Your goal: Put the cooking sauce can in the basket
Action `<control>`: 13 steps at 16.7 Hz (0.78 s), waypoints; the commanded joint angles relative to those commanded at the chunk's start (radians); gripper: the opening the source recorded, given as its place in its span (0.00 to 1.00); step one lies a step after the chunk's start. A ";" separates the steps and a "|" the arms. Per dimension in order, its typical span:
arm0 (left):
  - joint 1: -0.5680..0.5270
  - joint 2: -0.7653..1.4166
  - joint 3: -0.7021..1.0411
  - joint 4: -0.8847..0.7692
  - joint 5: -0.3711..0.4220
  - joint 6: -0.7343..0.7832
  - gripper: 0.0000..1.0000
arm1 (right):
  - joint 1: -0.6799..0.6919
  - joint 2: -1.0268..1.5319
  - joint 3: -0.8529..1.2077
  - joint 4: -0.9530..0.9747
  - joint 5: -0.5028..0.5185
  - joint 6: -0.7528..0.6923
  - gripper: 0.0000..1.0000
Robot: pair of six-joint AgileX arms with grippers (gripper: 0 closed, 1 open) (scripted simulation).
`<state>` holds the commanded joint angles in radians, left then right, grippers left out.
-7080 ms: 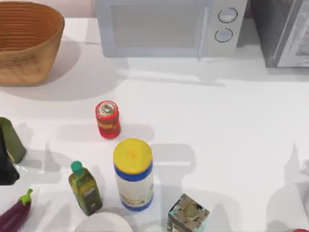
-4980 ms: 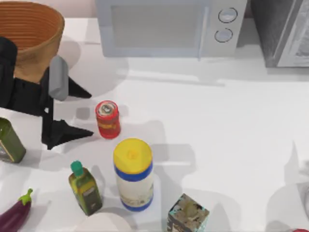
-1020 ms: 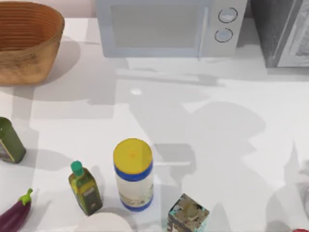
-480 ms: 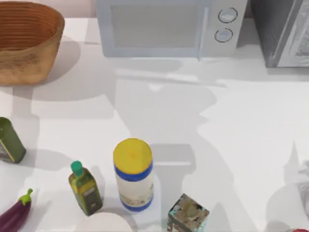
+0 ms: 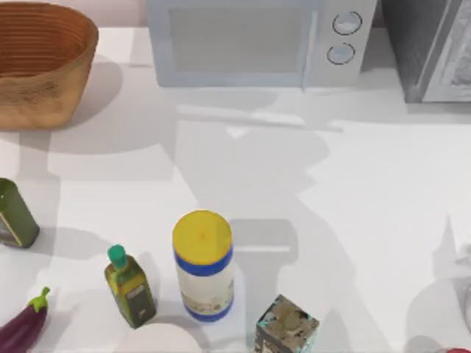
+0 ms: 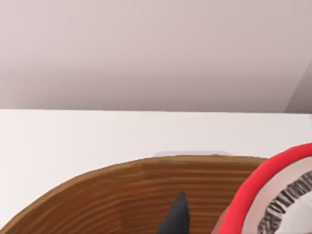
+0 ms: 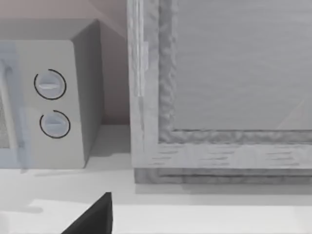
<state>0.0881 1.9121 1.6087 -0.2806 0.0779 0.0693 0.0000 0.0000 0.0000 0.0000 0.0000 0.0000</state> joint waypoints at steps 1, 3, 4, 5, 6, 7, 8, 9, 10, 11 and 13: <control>0.000 0.000 0.000 0.000 0.000 0.000 0.38 | 0.000 0.000 0.000 0.000 0.000 0.000 1.00; 0.000 0.000 0.000 0.000 0.000 0.000 0.53 | 0.000 0.000 0.000 0.000 0.000 0.000 1.00; 0.000 0.000 0.000 0.000 0.000 0.000 0.60 | 0.000 0.000 0.000 0.000 0.000 0.000 1.00; 0.000 0.000 0.000 0.000 0.000 0.000 0.68 | 0.000 0.000 0.000 0.000 0.000 0.000 1.00; 0.000 0.000 0.000 0.000 0.000 0.000 0.75 | 0.000 0.000 0.000 0.000 0.000 0.000 1.00; 0.000 0.000 0.000 0.000 0.000 0.000 0.83 | 0.000 0.000 0.000 0.000 0.000 0.000 1.00; 0.000 0.000 0.000 0.000 0.000 0.000 0.90 | 0.000 0.000 0.000 0.000 0.000 0.000 1.00; 0.000 0.000 0.000 0.000 0.000 0.000 0.98 | 0.000 0.000 0.000 0.000 0.000 0.000 1.00; 0.000 0.000 0.000 0.000 0.000 0.000 1.00 | 0.000 0.000 0.000 0.000 0.000 0.000 1.00; 0.000 0.000 0.000 0.000 0.000 0.000 1.00 | 0.000 0.000 0.000 0.000 0.000 0.000 1.00; 0.000 0.000 0.000 0.000 0.000 0.000 1.00 | 0.000 0.000 0.000 0.000 0.000 0.000 1.00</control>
<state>0.0881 1.9121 1.6087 -0.2806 0.0779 0.0693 0.0000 0.0000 0.0000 0.0000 0.0000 0.0000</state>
